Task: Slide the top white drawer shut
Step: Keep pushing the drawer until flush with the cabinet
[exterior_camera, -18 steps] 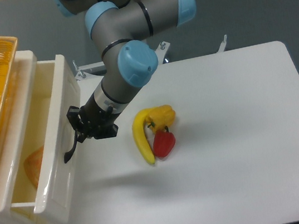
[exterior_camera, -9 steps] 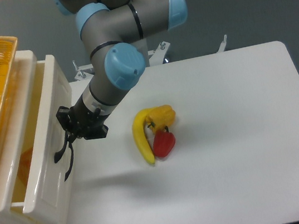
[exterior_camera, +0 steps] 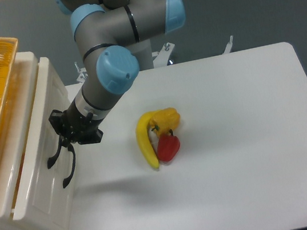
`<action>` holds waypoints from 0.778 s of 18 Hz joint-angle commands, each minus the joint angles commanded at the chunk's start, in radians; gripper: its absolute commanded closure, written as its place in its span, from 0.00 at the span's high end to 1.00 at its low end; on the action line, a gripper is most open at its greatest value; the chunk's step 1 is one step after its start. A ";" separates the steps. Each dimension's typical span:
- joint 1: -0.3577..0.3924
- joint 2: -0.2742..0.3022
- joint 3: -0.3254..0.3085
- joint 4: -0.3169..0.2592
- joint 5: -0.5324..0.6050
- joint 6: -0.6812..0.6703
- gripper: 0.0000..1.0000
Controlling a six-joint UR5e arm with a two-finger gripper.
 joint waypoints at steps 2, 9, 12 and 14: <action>-0.011 -0.003 0.000 0.002 0.000 -0.003 0.10; -0.012 -0.005 0.009 0.002 -0.003 -0.006 0.11; -0.011 -0.005 0.011 0.002 -0.003 -0.003 0.15; 0.001 -0.002 0.012 0.002 0.000 0.000 0.15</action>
